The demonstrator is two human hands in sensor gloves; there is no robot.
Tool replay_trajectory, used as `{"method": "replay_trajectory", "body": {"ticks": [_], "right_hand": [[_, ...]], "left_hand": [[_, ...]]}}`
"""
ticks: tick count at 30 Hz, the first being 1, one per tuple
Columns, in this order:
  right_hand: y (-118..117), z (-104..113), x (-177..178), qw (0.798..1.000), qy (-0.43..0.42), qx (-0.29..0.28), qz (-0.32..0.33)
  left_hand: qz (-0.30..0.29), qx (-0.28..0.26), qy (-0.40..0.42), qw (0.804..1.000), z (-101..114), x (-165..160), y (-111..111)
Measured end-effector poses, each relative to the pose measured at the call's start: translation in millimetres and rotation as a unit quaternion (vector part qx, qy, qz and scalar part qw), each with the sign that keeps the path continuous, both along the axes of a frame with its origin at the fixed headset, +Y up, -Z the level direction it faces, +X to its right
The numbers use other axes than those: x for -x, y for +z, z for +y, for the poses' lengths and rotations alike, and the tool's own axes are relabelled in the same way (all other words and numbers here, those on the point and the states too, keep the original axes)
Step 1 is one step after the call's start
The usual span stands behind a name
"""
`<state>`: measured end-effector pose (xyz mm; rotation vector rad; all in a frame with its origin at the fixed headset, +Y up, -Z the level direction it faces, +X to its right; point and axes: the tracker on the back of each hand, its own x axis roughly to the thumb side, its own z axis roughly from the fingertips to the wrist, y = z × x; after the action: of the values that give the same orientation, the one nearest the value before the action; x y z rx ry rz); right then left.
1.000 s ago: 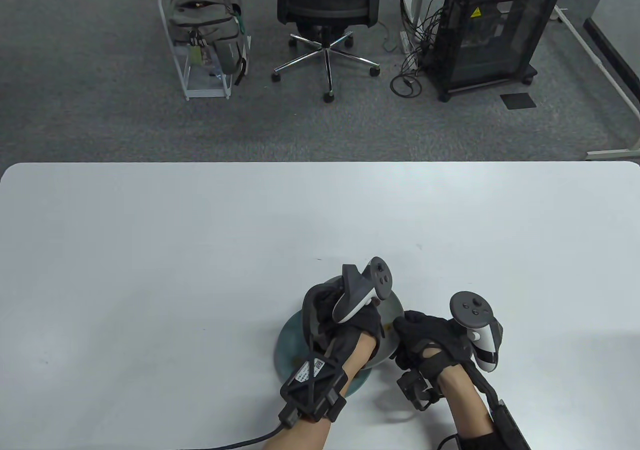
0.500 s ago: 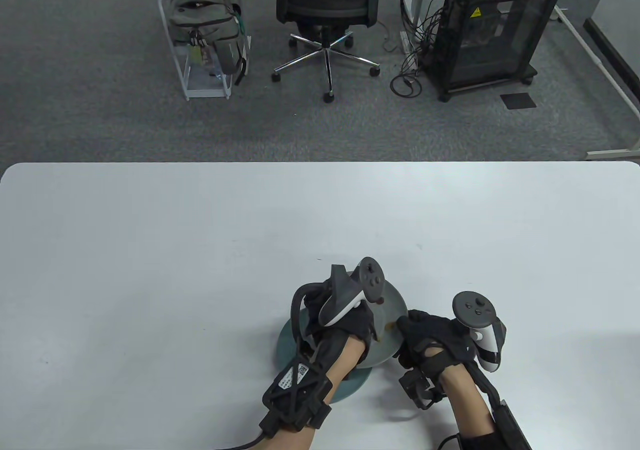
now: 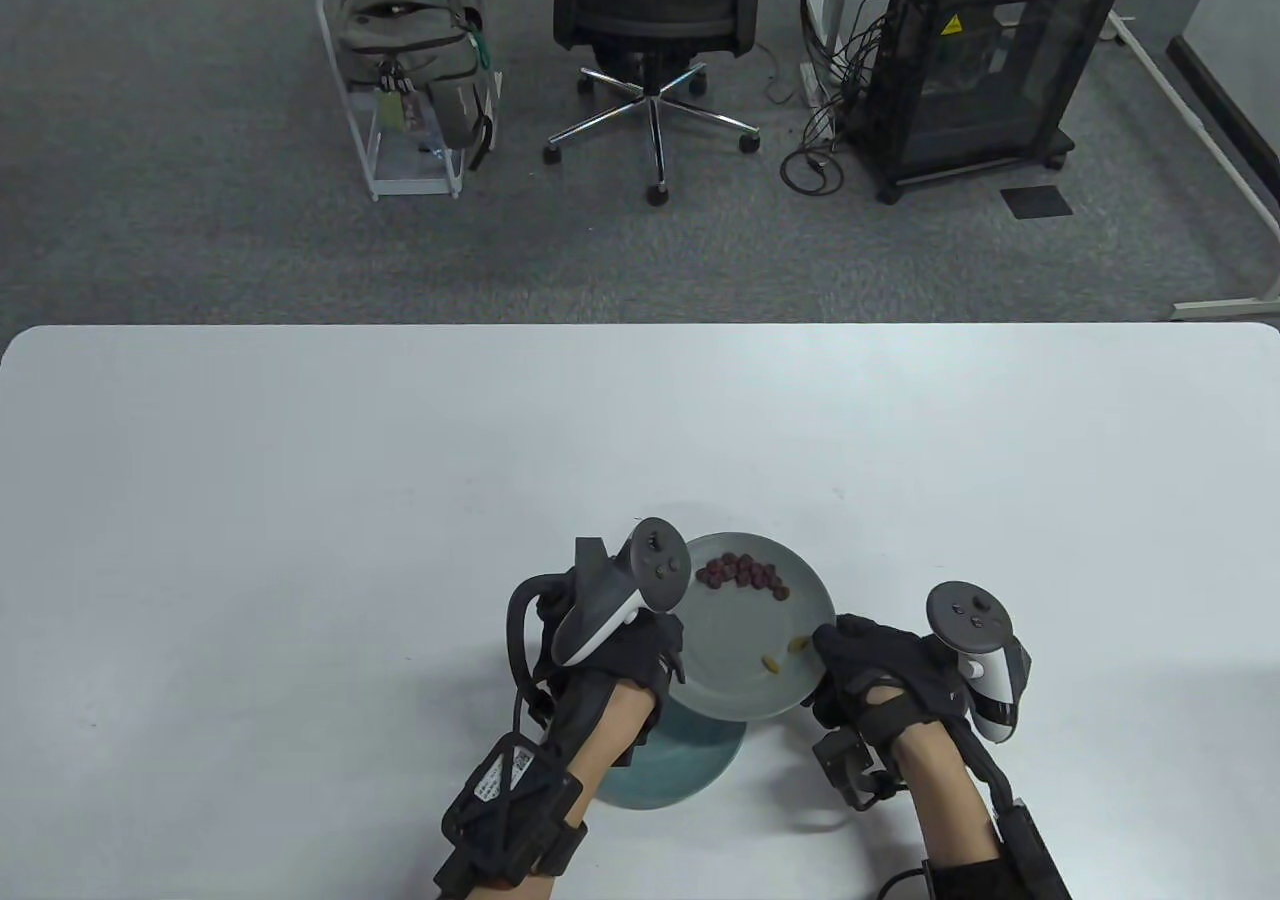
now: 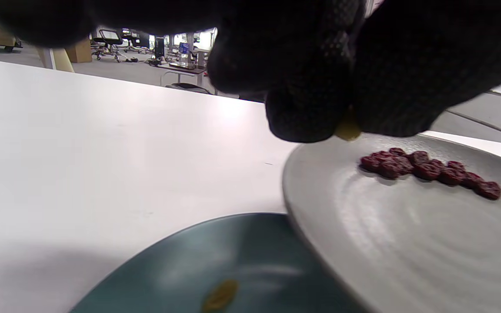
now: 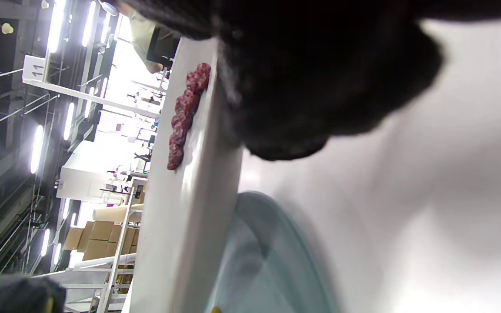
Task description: Pick raisins with hand pinch into plate
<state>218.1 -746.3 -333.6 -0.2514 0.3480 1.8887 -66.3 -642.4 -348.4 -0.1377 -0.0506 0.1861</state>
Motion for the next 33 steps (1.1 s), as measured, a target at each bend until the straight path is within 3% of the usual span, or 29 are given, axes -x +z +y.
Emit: {"method": "replay_trajectory", "body": {"ticks": [8,19,33], "right_hand": [[-2.6,-2.5,-13.5,1.0,-0.009,0.006,-0.021],[-3.3,3.2,-36.2,0.998,-0.037,-0.004,-0.055],[-3.6,3.5,-44.4,0.997,-0.048,-0.006,-0.068]], "left_hand": [[0.003,0.021,0.016,1.0,-21.4,12.5,-6.9],[-0.038,0.073,-0.03,0.996,-65.1,-10.8,-16.3],[-0.055,0.078,-0.081,0.992,-80.3,-30.3,-21.5]]}}
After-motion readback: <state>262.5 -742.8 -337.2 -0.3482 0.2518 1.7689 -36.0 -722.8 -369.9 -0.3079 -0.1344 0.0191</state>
